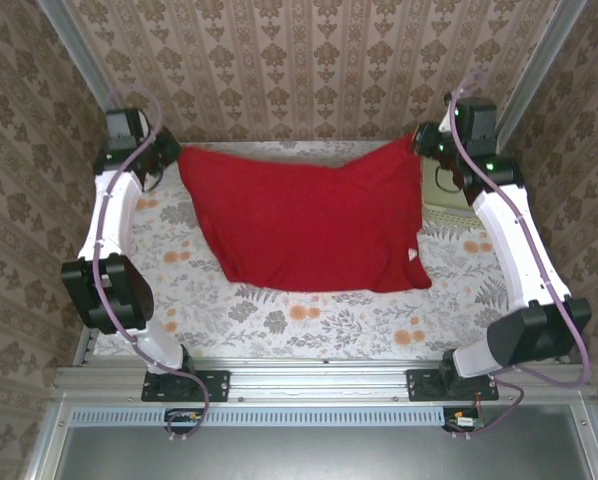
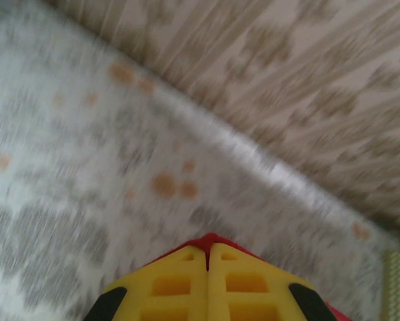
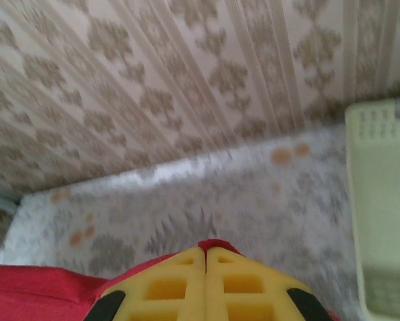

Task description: Fold the inside-out t-shirt

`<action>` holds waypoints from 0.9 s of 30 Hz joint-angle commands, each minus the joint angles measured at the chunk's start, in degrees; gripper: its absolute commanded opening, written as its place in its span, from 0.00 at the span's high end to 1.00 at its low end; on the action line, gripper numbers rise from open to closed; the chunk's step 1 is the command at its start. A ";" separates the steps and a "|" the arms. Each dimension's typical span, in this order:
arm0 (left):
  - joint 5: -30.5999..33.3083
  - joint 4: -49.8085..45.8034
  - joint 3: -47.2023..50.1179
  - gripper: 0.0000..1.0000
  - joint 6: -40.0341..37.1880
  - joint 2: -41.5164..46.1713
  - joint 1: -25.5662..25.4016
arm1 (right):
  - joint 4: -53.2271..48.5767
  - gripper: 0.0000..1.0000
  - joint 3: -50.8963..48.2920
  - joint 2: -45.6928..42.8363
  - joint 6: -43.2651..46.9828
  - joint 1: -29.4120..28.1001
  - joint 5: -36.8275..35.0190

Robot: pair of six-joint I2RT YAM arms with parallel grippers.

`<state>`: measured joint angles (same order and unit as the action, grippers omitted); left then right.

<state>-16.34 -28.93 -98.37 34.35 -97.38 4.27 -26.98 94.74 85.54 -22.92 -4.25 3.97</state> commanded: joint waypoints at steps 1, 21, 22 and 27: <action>-2.60 3.83 -11.23 1.00 1.65 1.85 2.54 | 10.06 1.00 10.94 1.01 -0.99 0.79 1.54; -13.68 19.62 27.44 1.00 2.49 25.04 7.30 | 10.92 1.00 -7.79 -7.67 -0.13 -0.92 12.77; -13.01 19.87 33.18 1.00 2.55 28.32 6.46 | 10.53 1.00 -13.31 -10.14 -0.59 -0.93 13.51; -8.89 12.94 53.95 1.00 1.35 42.14 1.68 | 1.46 1.00 -34.29 -22.33 -3.27 -0.83 10.49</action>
<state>-26.37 -14.70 -48.56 36.34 -62.78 7.51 -20.47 65.34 71.50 -24.27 -5.15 14.98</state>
